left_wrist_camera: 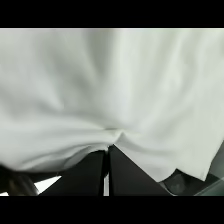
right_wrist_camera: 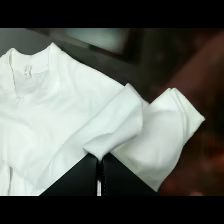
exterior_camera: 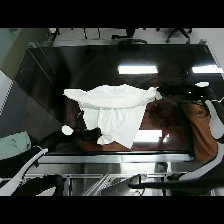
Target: Fold the shirts.
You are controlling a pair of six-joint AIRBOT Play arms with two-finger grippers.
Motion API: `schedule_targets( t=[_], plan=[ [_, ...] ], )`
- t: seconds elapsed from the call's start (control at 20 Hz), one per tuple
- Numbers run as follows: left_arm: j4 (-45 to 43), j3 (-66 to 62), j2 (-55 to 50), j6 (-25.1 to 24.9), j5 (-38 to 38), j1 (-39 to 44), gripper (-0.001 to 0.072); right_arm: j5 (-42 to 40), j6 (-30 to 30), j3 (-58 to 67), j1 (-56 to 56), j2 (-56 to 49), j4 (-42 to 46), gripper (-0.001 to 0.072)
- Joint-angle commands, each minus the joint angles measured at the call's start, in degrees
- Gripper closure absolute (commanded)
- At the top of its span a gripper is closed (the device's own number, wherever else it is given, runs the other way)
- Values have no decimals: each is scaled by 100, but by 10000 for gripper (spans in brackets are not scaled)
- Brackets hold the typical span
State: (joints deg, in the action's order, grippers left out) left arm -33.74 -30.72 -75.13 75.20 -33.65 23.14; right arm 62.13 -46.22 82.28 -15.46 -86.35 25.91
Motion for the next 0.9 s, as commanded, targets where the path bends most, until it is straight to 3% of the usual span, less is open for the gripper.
schedule_targets(
  t=[0.0,0.2,0.3,0.4,0.55,0.7,0.75,0.8,0.85],
  plan=[
    [-286,-916,-551,-660,-708,-695,698,651,-74,-2,-94,251,332,697],
    [-2649,-2653,-522,105,-2133,-2640,699,1279,-986,-533,13,1134,1794,697],
    [-2841,-3659,-601,92,-2288,-3456,698,1434,-1235,-1537,313,1858,1904,697],
    [-2798,-4800,-929,83,-2413,-4017,698,1300,-1858,-2920,868,2774,2065,697],
    [-2796,-6223,-1731,-74,-2564,-4181,697,280,-2817,-4732,2068,4057,1829,697],
    [-2765,-7390,-2614,-72,-2481,-3915,695,-1209,-3587,-5547,3257,4776,1803,695],
    [-2765,-7726,-2870,-61,-2566,-3810,654,-1528,-3591,-5539,3403,4828,1799,693],
    [-2769,-7984,-3067,-59,-2780,-3703,363,-1707,-3589,-5504,3405,4843,1801,603],
    [-2778,-8174,-3206,-55,-3091,-3635,64,-1834,-3550,-5458,3342,4833,1805,360]
  ],
)
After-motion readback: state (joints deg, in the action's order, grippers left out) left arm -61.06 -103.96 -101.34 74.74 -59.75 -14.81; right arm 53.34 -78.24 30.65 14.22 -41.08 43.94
